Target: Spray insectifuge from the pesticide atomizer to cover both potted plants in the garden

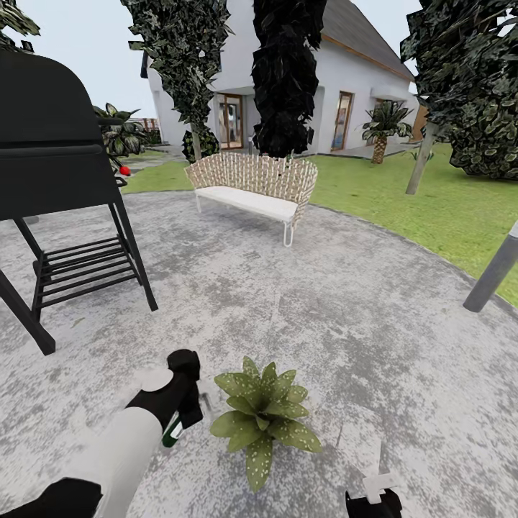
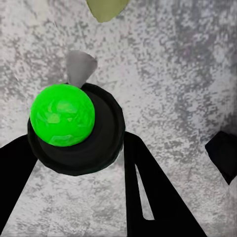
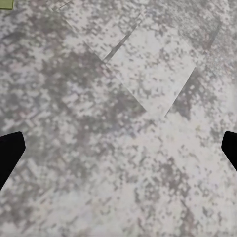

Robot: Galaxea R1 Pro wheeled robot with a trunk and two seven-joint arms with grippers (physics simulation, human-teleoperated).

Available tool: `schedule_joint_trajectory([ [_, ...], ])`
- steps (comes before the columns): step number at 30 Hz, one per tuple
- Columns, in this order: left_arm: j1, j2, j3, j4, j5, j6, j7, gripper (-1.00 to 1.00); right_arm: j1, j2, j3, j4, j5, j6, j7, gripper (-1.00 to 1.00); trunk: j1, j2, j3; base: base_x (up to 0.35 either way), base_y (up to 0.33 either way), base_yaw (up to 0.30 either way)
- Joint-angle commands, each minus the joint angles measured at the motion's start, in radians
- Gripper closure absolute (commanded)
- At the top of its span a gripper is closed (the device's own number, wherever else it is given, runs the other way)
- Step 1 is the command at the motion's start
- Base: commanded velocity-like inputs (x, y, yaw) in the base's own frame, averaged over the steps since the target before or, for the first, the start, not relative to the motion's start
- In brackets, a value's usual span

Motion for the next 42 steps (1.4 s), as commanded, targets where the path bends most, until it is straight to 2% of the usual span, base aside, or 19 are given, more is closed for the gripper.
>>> schedule_joint_trajectory([
  [1,0.0,0.012,0.0,-0.002,-0.005,0.008,-0.006,1.0,0.0,0.0,0.008,0.001,-0.005,-0.002,-0.004,-1.0,0.0,0.0,-0.001,0.0,0.0,0.0],
  [4,0.0,0.065,0.001,-0.002,-0.004,0.008,-0.005,1.0,0.0,0.0,0.008,0.001,-0.005,-0.002,-0.004,-1.0,0.0,0.0,-0.001,0.0,0.0,0.0],
  [7,0.0,0.082,0.002,-0.001,-0.003,0.008,-0.004,1.0,0.0,0.0,0.008,0.001,-0.005,-0.002,-0.004,-1.0,0.0,0.0,-0.001,0.0,0.0,0.0],
  [10,0.0,0.072,-0.001,0.004,-0.003,0.008,-0.002,1.0,0.0,0.0,0.008,0.0,-0.005,-0.002,-0.004,-1.0,0.0,0.0,-0.001,0.0,0.0,0.0],
  [12,0.0,0.039,-0.002,0.009,-0.003,0.008,-0.001,1.0,0.0,0.0,0.008,0.0,-0.005,-0.002,-0.004,-1.0,0.0,0.0,-0.001,0.0,0.0,0.0],
  [14,0.0,0.025,-0.002,0.012,-0.003,0.008,-0.001,1.0,0.0,0.0,0.008,0.0,-0.005,-0.002,-0.004,-1.0,0.0,0.0,-0.001,0.0,0.0,0.0],
  [18,0.002,0.025,0.0,0.015,0.002,0.007,-0.002,1.0,0.0,0.0,0.008,0.001,-0.005,-0.002,-0.004,-1.0,0.0,0.0,-0.001,0.0,0.0,0.0],
  [22,0.048,0.032,0.002,0.04,0.001,0.004,0.003,1.0,0.0,0.0,0.009,0.001,-0.005,-0.002,-0.004,-1.0,0.0,0.0,-0.001,0.0,0.0,0.0],
  [26,0.053,0.029,0.004,0.028,0.002,0.005,0.004,1.0,0.0,0.0,0.008,0.001,-0.005,-0.002,-0.004,-1.0,0.0,0.0,-0.001,0.0,0.0,0.0],
  [29,0.052,0.02,0.002,-0.017,0.002,0.007,0.003,1.0,0.0,0.0,0.008,0.001,-0.005,-0.002,-0.004,-1.0,0.0,0.0,-0.001,0.0,0.0,0.0],
  [31,0.052,0.018,0.002,-0.081,0.002,0.009,-0.008,1.0,0.0,0.0,0.008,0.0,-0.005,-0.002,-0.004,-1.0,0.0,0.0,-0.001,0.0,0.0,0.0],
  [36,0.054,0.03,0.005,-0.088,0.002,0.007,-0.007,1.0,0.0,0.0,0.008,0.001,-0.005,-0.002,-0.004,-1.0,0.0,0.0,-0.001,0.0,0.0,0.0],
  [40,0.057,0.074,0.039,-0.085,0.003,0.005,-0.002,1.0,0.0,0.0,0.008,0.001,-0.005,-0.001,-0.004,-1.0,0.0,0.0,-0.001,0.0,0.0,0.0],
  [42,0.058,0.075,0.044,-0.083,0.004,0.005,0.0,1.0,0.0,0.0,0.008,0.0,-0.005,-0.001,-0.004,-1.0,0.0,0.0,-0.001,0.0,0.0,0.0],
])
